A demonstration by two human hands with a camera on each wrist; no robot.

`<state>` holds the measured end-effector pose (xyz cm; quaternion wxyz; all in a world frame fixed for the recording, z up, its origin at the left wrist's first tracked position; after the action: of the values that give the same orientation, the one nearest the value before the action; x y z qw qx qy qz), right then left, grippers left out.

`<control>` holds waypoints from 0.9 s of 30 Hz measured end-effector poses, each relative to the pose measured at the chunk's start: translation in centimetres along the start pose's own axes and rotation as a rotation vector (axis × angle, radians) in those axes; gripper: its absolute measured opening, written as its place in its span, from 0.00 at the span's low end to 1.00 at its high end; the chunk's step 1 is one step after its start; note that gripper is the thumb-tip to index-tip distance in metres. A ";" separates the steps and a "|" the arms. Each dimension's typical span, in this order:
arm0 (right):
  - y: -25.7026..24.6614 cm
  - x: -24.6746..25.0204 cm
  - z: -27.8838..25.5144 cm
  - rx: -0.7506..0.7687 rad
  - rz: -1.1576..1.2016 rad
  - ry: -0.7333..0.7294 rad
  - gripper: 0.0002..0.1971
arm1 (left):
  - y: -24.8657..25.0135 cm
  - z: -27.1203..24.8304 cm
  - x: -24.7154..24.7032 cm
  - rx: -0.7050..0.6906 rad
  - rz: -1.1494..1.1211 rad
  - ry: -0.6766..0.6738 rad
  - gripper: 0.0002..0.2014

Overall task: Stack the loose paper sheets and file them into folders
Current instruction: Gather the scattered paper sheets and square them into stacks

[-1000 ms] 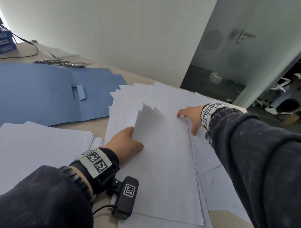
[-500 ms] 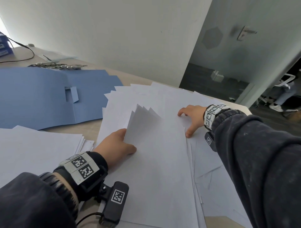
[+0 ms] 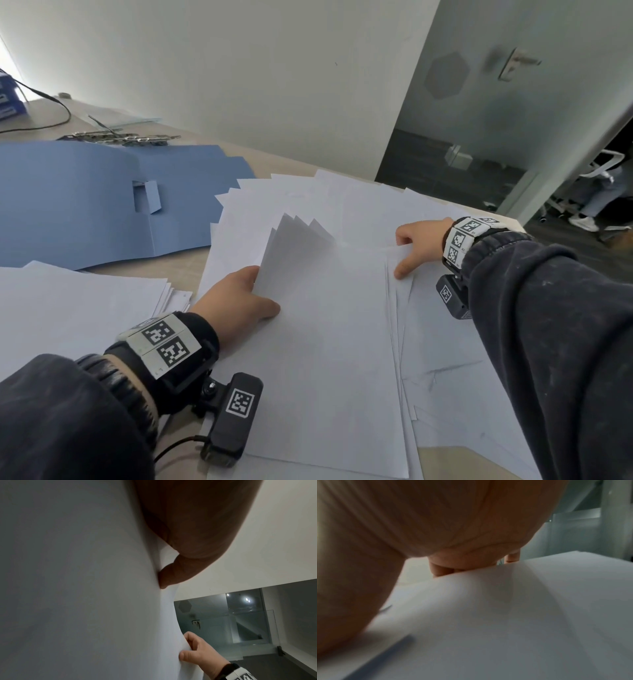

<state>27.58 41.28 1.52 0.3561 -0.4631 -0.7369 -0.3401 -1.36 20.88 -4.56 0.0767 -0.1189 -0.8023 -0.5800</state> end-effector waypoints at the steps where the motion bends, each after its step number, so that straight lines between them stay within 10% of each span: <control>1: 0.5 -0.2 -0.6 0.013 0.055 -0.009 0.25 | 0.0 0.0 0.0 -0.002 -0.002 0.002 0.16; 5: 2.5 -1.2 -3.6 -0.002 0.129 -0.020 0.07 | 0.2 -0.1 -0.1 -0.005 0.001 -0.020 0.19; 14: 7.1 -5.9 -12.5 -0.257 0.307 0.133 0.08 | -0.1 -0.3 0.3 -0.039 -0.054 0.019 0.21; 27: 1.3 -17.2 -22.2 -0.319 1.295 0.069 0.15 | -0.7 -6.3 -6.0 0.023 -0.383 -0.105 0.19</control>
<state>38.87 15.70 -1.24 0.4387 -0.8480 -0.2390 -0.1770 4.10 14.12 -4.76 -0.0757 0.0069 -0.8197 -0.5678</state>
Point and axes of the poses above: each hand's wrist, its own z-axis towards the middle knuckle, its own x-axis out of the back of the hand, y = z × x, the point moved 4 cm from there along z, towards the middle knuckle, and after that the axes turned 9 degrees about -y, right-handed, at the moved point
